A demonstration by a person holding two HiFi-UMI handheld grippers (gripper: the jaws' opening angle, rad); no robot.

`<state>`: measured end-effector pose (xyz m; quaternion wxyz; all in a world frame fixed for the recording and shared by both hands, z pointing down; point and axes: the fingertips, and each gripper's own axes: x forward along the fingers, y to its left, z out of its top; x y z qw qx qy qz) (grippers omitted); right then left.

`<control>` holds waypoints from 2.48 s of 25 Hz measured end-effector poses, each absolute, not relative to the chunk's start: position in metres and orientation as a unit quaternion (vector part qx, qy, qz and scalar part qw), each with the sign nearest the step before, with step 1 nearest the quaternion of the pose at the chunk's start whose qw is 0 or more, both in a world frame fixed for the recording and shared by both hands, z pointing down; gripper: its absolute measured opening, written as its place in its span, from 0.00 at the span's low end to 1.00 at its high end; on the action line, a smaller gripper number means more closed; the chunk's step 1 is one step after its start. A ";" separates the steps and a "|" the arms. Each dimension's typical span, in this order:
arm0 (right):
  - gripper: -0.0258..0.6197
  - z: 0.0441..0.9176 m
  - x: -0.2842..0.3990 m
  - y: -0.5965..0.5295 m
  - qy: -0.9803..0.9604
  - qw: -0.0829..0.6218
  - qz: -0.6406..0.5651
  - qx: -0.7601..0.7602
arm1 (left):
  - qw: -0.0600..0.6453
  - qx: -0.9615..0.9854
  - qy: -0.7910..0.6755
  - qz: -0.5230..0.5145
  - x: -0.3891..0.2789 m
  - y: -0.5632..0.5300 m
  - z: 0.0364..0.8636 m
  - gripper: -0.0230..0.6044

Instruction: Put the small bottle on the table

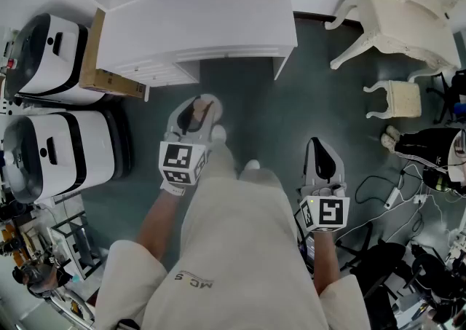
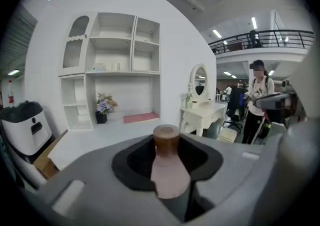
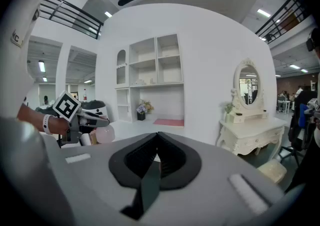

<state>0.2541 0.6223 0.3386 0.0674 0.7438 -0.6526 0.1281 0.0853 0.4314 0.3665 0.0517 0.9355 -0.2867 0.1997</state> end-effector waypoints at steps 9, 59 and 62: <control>0.04 0.318 0.183 0.620 -0.687 0.062 0.113 0.715 | 0.087 0.928 -0.308 0.192 0.007 0.498 0.341 0.25; 0.04 0.310 -0.011 0.017 -0.759 0.107 0.104 0.634 | 0.142 0.916 -0.334 0.172 -0.167 -0.063 0.363 0.25; 0.04 0.309 -0.008 -0.009 -0.767 0.114 0.098 0.624 | 0.146 0.913 -0.340 0.170 -0.160 -0.085 0.363 0.25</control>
